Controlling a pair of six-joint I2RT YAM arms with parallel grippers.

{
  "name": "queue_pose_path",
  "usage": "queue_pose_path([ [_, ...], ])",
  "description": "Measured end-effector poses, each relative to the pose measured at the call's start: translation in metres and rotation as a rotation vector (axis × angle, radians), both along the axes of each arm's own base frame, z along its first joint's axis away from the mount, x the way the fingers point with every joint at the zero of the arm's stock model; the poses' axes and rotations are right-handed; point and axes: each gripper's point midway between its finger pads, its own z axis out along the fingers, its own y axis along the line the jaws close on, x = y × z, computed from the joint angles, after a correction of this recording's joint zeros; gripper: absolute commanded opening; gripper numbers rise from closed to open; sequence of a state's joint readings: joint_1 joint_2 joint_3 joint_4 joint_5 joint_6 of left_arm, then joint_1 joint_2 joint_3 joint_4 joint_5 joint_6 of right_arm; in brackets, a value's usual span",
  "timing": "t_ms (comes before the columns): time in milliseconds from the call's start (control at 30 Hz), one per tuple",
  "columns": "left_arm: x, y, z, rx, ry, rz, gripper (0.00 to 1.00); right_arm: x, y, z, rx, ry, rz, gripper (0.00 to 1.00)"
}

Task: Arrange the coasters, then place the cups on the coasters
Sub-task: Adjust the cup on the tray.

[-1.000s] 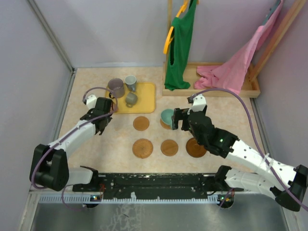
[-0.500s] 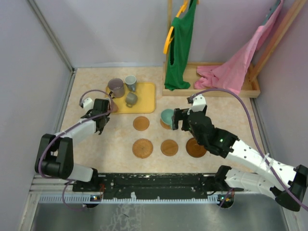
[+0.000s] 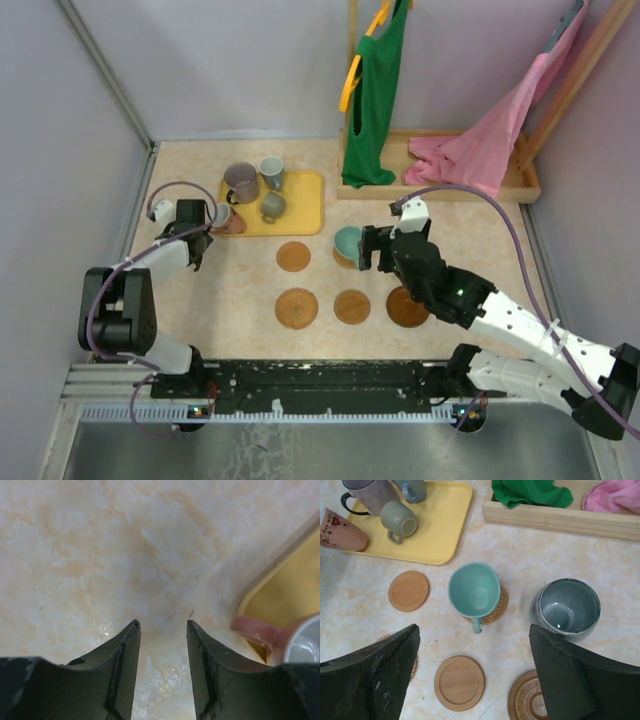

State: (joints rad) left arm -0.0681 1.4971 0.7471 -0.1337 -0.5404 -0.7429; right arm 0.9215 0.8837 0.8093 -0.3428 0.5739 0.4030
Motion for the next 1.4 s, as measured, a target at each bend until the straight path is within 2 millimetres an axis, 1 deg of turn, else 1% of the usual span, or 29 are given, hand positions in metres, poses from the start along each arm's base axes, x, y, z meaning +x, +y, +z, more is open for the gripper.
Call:
queue_pose_path([
  [167, 0.012, 0.009, -0.002, -0.016, 0.001, 0.006, 0.48, 0.001, -0.001, 0.000, -0.001, 0.000, -0.002, 0.90],
  [233, 0.021, 0.007, -0.002, -0.022, 0.001, -0.005, 0.48, 0.001, -0.001, 0.000, -0.002, 0.001, -0.004, 0.90],
  [400, 0.034, 0.004, -0.002, -0.031, -0.004, -0.028, 0.49, 0.002, -0.002, -0.002, -0.007, 0.004, -0.010, 0.90],
  [600, 0.038, 0.003, -0.003, -0.042, -0.006, -0.047, 0.49, 0.003, -0.001, -0.005, -0.016, 0.012, -0.010, 0.90],
  [733, 0.044, -0.002, -0.004, -0.058, -0.007, -0.072, 0.47, 0.004, -0.001, -0.007, -0.020, 0.016, -0.011, 0.90],
  [1000, 0.047, -0.009, -0.004, -0.089, -0.016, -0.099, 0.47, 0.005, 0.001, -0.008, -0.018, 0.016, -0.011, 0.90],
  [1033, 0.047, -0.010, -0.004, -0.091, -0.017, -0.101, 0.47, 0.006, 0.003, -0.008, -0.015, 0.017, -0.005, 0.88],
  [1100, 0.047, -0.010, -0.003, -0.092, -0.021, -0.103, 0.46, 0.006, 0.008, -0.010, -0.014, 0.025, 0.014, 0.80],
  [1167, 0.046, -0.010, -0.002, -0.094, -0.024, -0.103, 0.46, 0.006, 0.016, -0.015, -0.016, 0.039, 0.044, 0.71],
  [1233, 0.045, -0.011, -0.001, -0.097, -0.027, -0.103, 0.46, 0.008, 0.026, -0.022, -0.024, 0.054, 0.072, 0.64],
  [1300, 0.044, -0.011, 0.000, -0.100, -0.030, -0.101, 0.46, 0.011, 0.037, -0.030, -0.038, 0.078, 0.104, 0.53],
  [1367, 0.043, -0.011, 0.001, -0.104, -0.037, -0.097, 0.46, 0.015, 0.050, -0.037, -0.050, 0.097, 0.134, 0.38],
  [1400, 0.042, -0.011, 0.002, -0.106, -0.040, -0.095, 0.46, 0.018, 0.057, -0.039, -0.053, 0.105, 0.149, 0.34],
])
